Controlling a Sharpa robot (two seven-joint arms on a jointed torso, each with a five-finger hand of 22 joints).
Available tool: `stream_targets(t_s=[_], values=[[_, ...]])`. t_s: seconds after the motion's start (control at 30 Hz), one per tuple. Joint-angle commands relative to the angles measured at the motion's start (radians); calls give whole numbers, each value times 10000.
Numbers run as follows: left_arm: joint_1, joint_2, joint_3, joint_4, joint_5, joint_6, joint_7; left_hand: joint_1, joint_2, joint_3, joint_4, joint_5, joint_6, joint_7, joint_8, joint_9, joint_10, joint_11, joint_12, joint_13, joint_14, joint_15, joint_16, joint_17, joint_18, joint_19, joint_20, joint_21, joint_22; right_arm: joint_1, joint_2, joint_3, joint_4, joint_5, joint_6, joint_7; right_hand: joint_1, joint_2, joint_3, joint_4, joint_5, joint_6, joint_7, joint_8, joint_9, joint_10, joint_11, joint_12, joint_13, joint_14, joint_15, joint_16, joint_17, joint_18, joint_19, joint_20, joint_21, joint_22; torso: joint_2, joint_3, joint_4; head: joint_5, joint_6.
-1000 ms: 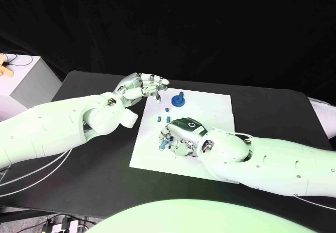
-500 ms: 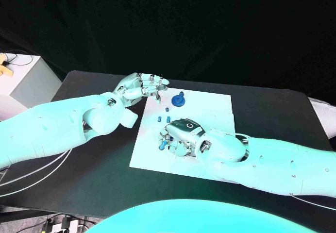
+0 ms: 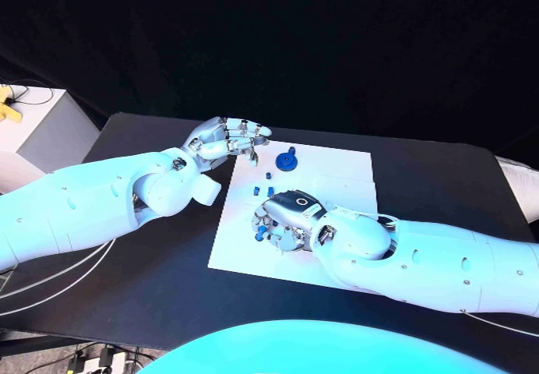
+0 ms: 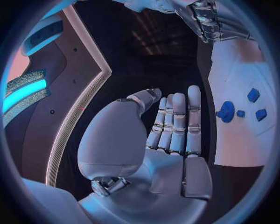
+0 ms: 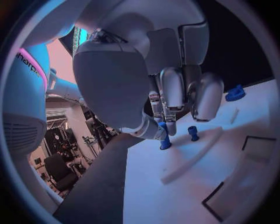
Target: Assemble the parts on the task board
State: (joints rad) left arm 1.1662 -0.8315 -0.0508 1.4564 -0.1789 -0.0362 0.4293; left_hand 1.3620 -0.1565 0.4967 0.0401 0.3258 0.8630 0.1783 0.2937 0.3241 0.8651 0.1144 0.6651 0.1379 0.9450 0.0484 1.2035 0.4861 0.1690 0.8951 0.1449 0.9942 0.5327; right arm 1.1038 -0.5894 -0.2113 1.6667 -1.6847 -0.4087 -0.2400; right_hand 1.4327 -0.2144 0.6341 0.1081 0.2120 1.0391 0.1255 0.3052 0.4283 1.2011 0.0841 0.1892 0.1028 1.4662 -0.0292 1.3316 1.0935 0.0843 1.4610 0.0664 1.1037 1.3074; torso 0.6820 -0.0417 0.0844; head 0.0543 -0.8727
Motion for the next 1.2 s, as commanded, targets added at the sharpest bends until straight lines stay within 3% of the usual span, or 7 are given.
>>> stream_targets(t_s=[0.03,0.17,0.23,0.47,0.77,0.97,1.2], values=[[-1,17,8,14,53,155,59,100,1,-47,30,-1,-4,22,-36,-9,58,30,-30,-17,24,21,6,10,159,91,6,-33,-9,-48,1,-31,-22,86,221,100,-516,-272,-223,35,201,-597,172,-377,219,-231,-92,-329,-94,13,209,-84,-88,-29,10,95,-248,765,-2,8,-16,2,1],[-1,13,8,12,53,144,62,100,1,-47,30,-1,-4,22,-36,-9,58,30,-30,-17,24,21,6,10,159,91,6,-33,-9,-48,-28,-33,-17,246,188,240,-861,-661,-622,105,140,-1217,423,-820,28,-973,182,-676,-238,-152,459,-263,-390,55,-191,289,-893,542,2,9,-12,-11,1],[-1,11,8,11,53,141,63,100,1,-47,30,-1,-4,22,-36,-9,58,30,-30,-17,24,21,6,10,159,91,6,-33,-9,-48,-47,-34,-10,301,176,294,-857,-678,-835,83,125,-1393,437,-952,-38,-1275,238,-743,-287,-309,488,-438,-696,117,-321,362,-1305,392,0,8,-11,-19,1],[-1,12,8,6,53,139,64,100,1,-47,30,-1,-4,22,-36,-9,58,30,-30,-17,24,21,6,10,159,91,6,-33,-9,-48,-84,-37,26,370,54,384,-522,-445,-1910,117,155,-1674,432,-1189,-191,-2099,284,-512,-309,-725,531,-731,-1289,292,-634,508,-2310,23,7,11,0,-42,1],[-1,14,8,-2,53,141,59,100,1,-47,30,-1,-4,22,-36,-9,58,30,-30,-17,24,21,6,10,159,91,6,-33,-9,-48,-165,-39,58,398,-253,380,-67,-191,-2703,320,191,-1833,485,-1331,-308,-2672,347,-99,-318,-1111,591,-1108,-2025,433,-905,567,-3303,-361,14,8,8,-59,1],[-1,17,8,-14,53,147,58,100,1,-47,30,-1,-4,22,-36,-9,58,30,-30,-17,24,21,6,10,159,91,6,-33,-9,-38,-442,-36,225,558,-892,449,166,-102,-3133,528,215,-1876,493,-1378,-362,-2943,367,173,-314,-1276,613,-1259,-2342,481,-1001,590,-3682,-516,3,3,3,-129,1],[-3,29,7,-82,53,164,54,100,1,-47,30,-1,-4,22,-36,-9,58,30,-30,-17,24,21,6,10,159,91,6,-33,-9,326,-1312,11,677,2095,-1558,1000,318,-19,-3250,754,237,-1865,520,-1403,-410,-2747,329,580,-275,-1469,583,-1530,-2825,575,-1139,573,-4319,-777,-17,16,-26,-246,50]])
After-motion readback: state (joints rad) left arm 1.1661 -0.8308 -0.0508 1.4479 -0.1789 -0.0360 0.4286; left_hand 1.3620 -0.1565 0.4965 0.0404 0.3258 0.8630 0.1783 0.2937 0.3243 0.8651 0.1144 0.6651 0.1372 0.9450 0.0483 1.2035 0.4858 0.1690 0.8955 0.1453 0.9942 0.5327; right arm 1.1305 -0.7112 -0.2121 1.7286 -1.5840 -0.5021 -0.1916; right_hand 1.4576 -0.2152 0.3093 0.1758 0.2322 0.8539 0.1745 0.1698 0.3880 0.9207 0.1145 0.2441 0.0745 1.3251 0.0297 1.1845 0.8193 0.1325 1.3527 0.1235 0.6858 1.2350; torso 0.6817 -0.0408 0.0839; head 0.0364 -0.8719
